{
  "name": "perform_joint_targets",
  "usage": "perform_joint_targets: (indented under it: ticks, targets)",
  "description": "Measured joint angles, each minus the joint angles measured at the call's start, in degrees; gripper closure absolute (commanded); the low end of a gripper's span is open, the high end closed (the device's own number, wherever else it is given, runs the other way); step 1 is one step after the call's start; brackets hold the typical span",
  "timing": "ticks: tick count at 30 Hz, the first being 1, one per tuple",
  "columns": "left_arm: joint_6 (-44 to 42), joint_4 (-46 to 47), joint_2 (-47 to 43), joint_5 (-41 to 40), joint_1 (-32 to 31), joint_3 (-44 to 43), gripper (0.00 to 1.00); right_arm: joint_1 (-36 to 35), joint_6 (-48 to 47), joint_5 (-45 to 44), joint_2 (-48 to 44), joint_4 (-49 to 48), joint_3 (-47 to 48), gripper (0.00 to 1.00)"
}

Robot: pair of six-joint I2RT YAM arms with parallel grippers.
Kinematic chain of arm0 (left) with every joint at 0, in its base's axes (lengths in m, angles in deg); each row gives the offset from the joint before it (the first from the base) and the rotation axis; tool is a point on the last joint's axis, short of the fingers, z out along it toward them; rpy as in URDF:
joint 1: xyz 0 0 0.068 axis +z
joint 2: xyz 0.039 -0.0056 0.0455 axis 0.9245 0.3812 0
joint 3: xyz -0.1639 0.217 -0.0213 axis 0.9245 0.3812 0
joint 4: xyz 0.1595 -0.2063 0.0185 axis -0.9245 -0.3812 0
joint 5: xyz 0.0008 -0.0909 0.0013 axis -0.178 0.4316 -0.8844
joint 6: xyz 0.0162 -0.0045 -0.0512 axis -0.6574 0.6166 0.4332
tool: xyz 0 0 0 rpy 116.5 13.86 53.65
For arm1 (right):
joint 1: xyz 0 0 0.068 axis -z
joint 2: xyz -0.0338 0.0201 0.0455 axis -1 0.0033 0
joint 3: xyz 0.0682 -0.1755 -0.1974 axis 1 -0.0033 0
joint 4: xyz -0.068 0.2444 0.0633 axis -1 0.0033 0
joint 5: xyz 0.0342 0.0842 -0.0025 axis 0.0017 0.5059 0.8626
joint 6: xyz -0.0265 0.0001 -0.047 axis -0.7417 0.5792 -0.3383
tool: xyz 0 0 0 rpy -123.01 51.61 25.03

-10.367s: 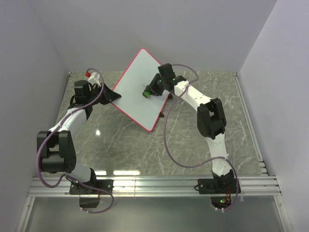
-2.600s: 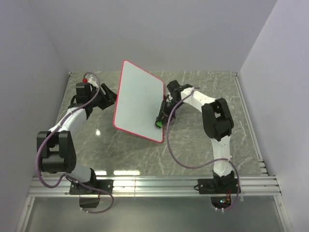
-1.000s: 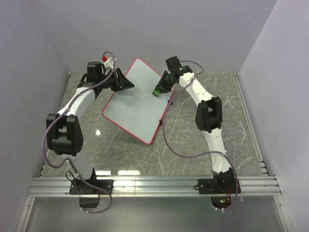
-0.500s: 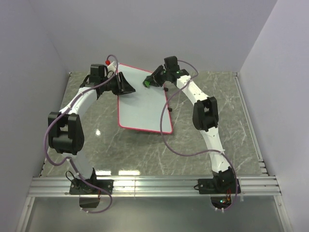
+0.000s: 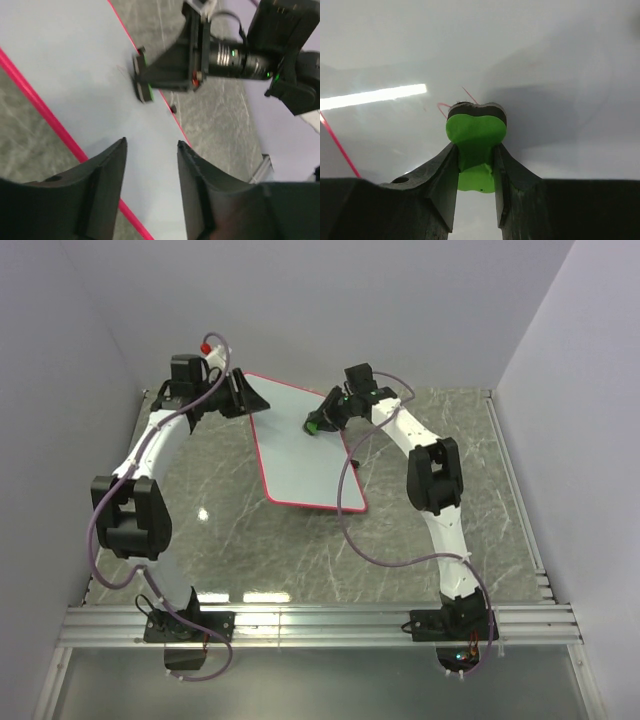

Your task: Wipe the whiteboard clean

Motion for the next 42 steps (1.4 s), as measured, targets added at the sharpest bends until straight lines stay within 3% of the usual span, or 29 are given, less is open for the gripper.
perform_joint_targets:
  ticks: [4, 10, 18, 24, 28, 30, 32, 42]
  targets:
    - [-0.4, 0.0, -1.0, -1.4, 2.8, -1.3, 0.41, 0.2, -3.4, 0.0, -3.2, 3.3, -4.4, 1.00]
    - [-0.5, -1.4, -1.0, -1.9, 6.1, -1.2, 0.45, 0.2, -6.0, 0.2, -3.5, 7.3, -3.9, 1.00]
    - [-2.1, -4.9, 5.4, -1.0, 1.6, -1.1, 0.51, 0.1, -6.4, 0.2, -5.0, 9.3, -6.2, 1.00]
    - [-1.9, -6.6, 10.1, -0.3, -0.7, -4.7, 0.65, -0.7, -6.1, 0.7, -9.7, 9.1, -13.9, 1.00]
    - [-1.0, -7.7, 12.5, 0.5, -0.2, -9.2, 0.86, -2.5, -6.2, 1.5, -10.1, 9.6, -14.3, 1.00]
    - [-0.6, -9.1, 13.7, 1.5, 0.2, -11.0, 0.92, -3.4, -6.2, 1.8, -10.3, 10.4, -14.1, 1.00]
    - [-1.0, -10.7, 15.0, 1.8, 0.3, -13.1, 0.99, -4.0, -6.2, 1.9, -10.3, 11.5, -13.3, 1.00]
    - [-3.9, -15.0, 17.6, 3.0, 0.2, -17.6, 1.00, -4.3, -4.0, 4.0, -1.1, 16.9, 5.3, 1.00]
